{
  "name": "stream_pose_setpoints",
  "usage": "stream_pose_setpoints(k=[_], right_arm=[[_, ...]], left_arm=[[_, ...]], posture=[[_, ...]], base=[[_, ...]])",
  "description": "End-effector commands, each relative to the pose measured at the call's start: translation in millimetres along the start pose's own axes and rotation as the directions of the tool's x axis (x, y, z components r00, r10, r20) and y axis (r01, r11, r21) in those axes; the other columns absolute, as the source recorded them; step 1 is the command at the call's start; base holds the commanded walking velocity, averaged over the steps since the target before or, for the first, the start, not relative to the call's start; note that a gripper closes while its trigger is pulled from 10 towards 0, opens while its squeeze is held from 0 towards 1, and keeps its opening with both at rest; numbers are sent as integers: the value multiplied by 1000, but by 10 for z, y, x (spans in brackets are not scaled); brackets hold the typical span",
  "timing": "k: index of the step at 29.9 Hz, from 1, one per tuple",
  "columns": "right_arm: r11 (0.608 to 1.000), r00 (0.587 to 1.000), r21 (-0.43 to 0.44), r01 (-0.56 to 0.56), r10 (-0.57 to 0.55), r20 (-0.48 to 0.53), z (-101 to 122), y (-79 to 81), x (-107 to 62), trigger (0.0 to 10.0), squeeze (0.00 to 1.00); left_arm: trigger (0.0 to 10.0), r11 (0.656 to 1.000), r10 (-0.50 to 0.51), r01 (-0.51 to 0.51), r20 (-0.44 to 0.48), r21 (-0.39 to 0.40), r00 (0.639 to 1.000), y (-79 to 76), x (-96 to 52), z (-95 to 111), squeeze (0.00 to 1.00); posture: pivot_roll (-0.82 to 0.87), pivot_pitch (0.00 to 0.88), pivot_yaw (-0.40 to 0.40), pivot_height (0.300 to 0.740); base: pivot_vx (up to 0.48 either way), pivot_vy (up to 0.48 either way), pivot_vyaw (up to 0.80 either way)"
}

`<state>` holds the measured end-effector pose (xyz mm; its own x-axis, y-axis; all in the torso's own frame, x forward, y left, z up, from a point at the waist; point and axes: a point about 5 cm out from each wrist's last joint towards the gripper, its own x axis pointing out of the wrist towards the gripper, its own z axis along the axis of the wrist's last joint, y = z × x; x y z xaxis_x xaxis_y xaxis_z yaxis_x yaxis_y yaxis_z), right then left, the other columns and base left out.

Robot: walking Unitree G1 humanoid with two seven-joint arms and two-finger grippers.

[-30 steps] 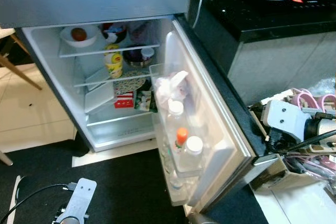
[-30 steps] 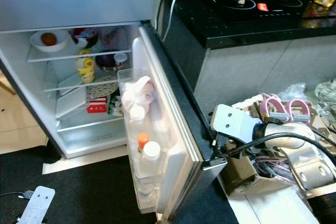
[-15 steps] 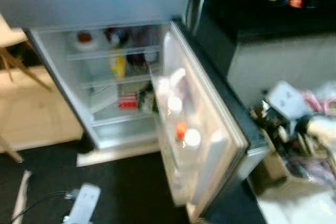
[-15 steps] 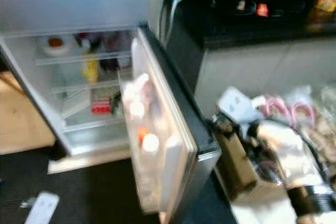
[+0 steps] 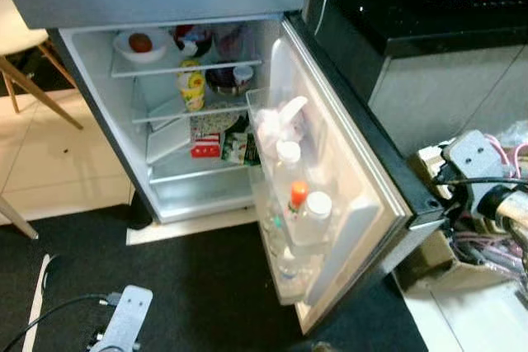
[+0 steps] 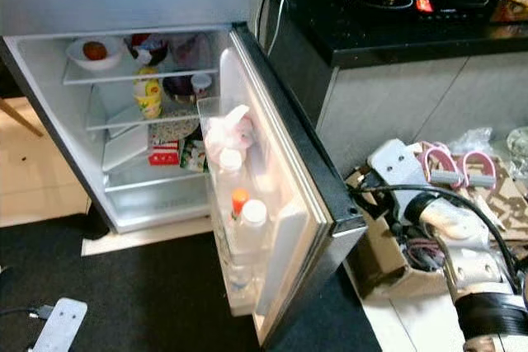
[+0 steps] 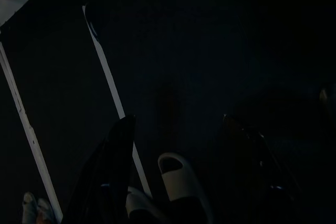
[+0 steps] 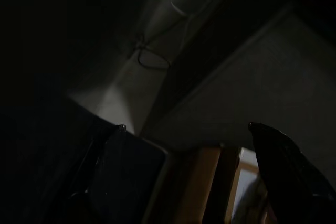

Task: Restocking fridge

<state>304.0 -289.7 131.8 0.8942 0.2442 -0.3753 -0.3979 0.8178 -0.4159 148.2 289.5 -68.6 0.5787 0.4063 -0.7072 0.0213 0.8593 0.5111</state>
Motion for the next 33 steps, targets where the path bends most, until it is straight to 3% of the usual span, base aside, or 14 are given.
stream_pose_setpoints(k=[1,6,12,14,18,21,22,24,26,27,28,29,31,33], right_arm=[[1000,999,23,14,-13,-47,-142,25,-19,10000,0],[998,998,19,-51,52,-46,-149,160,10,10000,0],[970,970,-3,-244,244,-1,-42,515,46,10000,0],[934,934,-30,-356,357,21,28,843,89,10000,0],[928,929,-38,-370,371,9,86,1119,223,10000,0],[937,932,5,-348,346,109,600,1808,620,10000,0],[937,932,5,-348,346,109,600,1808,620,10000,0],[854,810,19,-520,486,329,1375,2517,662,10000,0],[854,810,19,-520,486,329,1375,2517,662,10000,0],[711,568,-15,-703,575,589,2167,2916,375,10000,0],[669,471,-52,-742,574,670,2406,2910,239,10000,0],[648,414,-77,-758,568,711,2528,2885,152,10000,0],[680,449,-74,-730,558,698,2462,2788,209,10000,0],[770,609,-26,-637,524,596,2100,2579,439,10000,0]], left_arm=[[10000,1000,-10,10,-11,4,1000,-21,-11,-35,0],[10000,1000,-9,9,-9,3,1000,-18,-8,-28,0],[10000,1000,-5,5,-9,7,1000,6,-5,-28,0],[10000,1000,-3,3,-9,8,1000,16,-4,-29,0],[10000,1000,-8,9,-10,12,1000,8,-6,-34,0],[10000,1000,-19,19,-11,19,1000,-27,-12,-39,0],[10000,1000,-19,19,-11,19,1000,-27,-12,-39,0],[10000,999,-26,26,-6,23,1000,-50,-12,-26,0],[10000,999,-26,26,-6,23,1000,-50,-12,-26,0],[10000,999,-27,27,4,22,1000,-54,-7,1,0],[10000,1000,-20,20,11,12,1000,-36,-3,14,0],[10000,1000,-14,14,16,4,1000,-25,-1,22,0],[10000,1000,-6,6,17,-3,1000,0,-1,16,0],[10000,1000,4,-4,4,-5,1000,38,-12,-42,0]], posture=[[-42,50,-51,706],[-38,49,-48,706],[-36,47,-45,706],[-35,42,-44,706],[-37,40,-44,706],[-42,38,-41,706],[-42,38,-41,706],[-21,46,-31,706],[-21,46,-31,706],[2,49,-32,706],[24,47,-40,706],[29,47,-42,706],[34,51,-46,706],[26,58,-47,706]], base=[[0,0,0],[0,0,0],[0,0,0],[0,0,0],[0,0,0],[0,0,0],[0,0,0],[0,0,0],[0,0,0],[0,0,0],[0,0,0],[0,0,0],[0,0,0],[0,0,0]])
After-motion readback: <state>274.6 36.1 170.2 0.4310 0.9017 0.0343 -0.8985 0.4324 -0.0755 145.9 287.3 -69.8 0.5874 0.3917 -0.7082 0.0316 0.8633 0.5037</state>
